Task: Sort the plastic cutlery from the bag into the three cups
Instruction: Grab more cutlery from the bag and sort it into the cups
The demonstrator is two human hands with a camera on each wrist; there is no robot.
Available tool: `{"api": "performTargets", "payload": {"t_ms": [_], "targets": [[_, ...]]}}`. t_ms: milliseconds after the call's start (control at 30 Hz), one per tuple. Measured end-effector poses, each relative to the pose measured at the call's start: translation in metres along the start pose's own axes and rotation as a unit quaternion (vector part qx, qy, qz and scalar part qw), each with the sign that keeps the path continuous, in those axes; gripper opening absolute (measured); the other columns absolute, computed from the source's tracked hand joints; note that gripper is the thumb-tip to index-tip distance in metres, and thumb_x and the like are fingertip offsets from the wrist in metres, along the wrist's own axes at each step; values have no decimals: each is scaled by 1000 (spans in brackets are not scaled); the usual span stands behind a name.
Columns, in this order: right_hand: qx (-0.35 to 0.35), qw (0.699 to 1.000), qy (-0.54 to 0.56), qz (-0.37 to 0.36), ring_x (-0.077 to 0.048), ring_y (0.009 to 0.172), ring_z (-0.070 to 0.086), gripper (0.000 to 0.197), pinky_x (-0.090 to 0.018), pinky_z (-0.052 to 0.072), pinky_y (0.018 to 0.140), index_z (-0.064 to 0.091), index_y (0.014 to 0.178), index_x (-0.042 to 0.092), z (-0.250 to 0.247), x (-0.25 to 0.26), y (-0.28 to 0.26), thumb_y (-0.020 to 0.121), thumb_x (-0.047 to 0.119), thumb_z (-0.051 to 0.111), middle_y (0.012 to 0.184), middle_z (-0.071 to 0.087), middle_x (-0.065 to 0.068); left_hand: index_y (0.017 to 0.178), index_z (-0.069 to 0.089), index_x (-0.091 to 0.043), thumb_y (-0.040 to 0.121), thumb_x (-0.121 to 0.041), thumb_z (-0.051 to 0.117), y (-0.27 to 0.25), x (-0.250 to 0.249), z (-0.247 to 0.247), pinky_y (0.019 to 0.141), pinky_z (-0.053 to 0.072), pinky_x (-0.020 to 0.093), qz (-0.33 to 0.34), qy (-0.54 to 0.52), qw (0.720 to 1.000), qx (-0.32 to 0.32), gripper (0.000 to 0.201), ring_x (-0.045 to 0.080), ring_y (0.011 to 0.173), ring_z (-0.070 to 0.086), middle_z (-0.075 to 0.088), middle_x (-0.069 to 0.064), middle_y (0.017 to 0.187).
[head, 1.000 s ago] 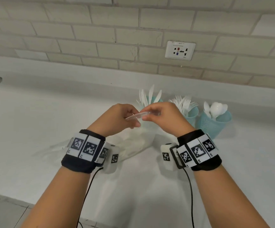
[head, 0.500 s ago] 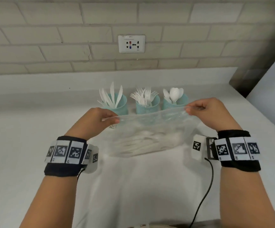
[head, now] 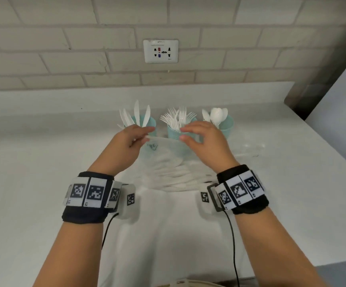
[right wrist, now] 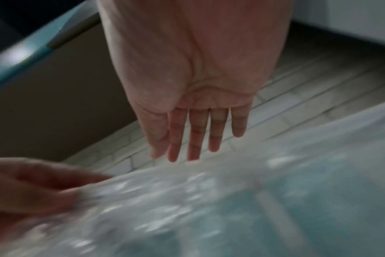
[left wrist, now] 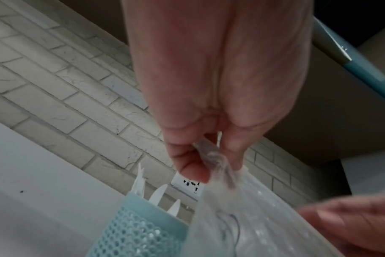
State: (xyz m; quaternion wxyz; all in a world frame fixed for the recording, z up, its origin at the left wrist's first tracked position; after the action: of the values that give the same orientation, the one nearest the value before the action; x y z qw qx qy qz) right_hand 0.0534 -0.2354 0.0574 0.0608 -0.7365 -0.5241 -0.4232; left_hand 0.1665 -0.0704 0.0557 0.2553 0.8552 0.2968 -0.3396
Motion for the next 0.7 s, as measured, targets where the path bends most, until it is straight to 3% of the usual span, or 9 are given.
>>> {"api": "performTargets", "payload": {"t_ms": [33,100,167,300,400,500,567,633,700], "targets": [[25,999,45,1,-12,112,57,27,-20,38,101,71,107,18,13,12,1,82,29,69,113,67,2,119,62,-22,92,-13,58,-1,-3,-3,78,39,2,-3,-36,999,-22,29,7,85,59,64,1,94],[53,991,119,13,-5,105,59,31,-16,42,95,71,107,19,32,32,2,79,32,72,110,69,4,108,60,-30,88,-13,65,-1,-8,-9,84,46,18,-5,-113,992,-51,27,14,87,66,69,1,90],[30,986,166,10,-5,93,64,24,-17,47,88,74,101,16,38,45,5,79,26,73,99,72,3,101,55,-32,90,-7,60,-2,-13,-10,85,47,30,-4,-160,987,-26,28,18,86,66,69,1,88],[9,979,202,-1,-8,77,68,9,-30,56,82,75,84,14,38,48,11,79,21,73,77,71,6,97,46,-29,92,3,50,-5,-14,-13,80,49,31,-5,-187,982,9,33,13,75,63,68,-1,84],[16,993,114,-22,-4,71,61,7,-23,49,77,70,78,19,32,41,13,81,25,69,72,65,13,92,49,-28,90,3,54,-4,-7,-17,83,51,36,-20,-167,985,-29,32,12,72,66,71,-8,74],[-23,1000,15,3,-6,71,57,6,-21,45,76,64,80,20,3,11,13,85,21,65,73,61,14,86,54,-26,90,4,52,-2,0,-29,77,51,21,-17,-123,988,-89,31,8,72,66,71,-14,72],[-54,996,-50,51,-15,81,62,7,-32,46,90,65,84,18,-25,-23,10,88,22,61,82,67,5,84,58,-23,89,7,50,-2,3,-36,69,44,6,-7,-78,990,-116,31,0,69,62,69,-13,76],[-71,984,-128,102,-19,92,63,8,-45,35,106,62,85,23,-52,-55,5,91,26,57,94,69,3,81,61,-25,88,8,48,-2,8,-39,66,41,2,-10,-38,990,-136,36,-6,67,58,66,-12,80],[-78,970,-180,147,-18,98,59,10,-49,19,113,58,87,25,-74,-81,-3,94,27,52,100,65,4,80,60,-34,87,10,44,-2,15,-38,70,43,6,-24,-29,989,-146,48,-9,68,56,65,-13,80]]}}
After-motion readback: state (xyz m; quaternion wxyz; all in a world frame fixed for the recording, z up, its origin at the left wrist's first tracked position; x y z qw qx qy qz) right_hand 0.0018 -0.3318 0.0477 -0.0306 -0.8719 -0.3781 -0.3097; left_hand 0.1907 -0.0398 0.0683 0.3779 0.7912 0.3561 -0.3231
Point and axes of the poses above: each hand's wrist, its own y-axis towards the middle knuckle, its own z-axis out of the palm, x = y × z, the point moved 6 cm from there along y, towards the middle knuckle
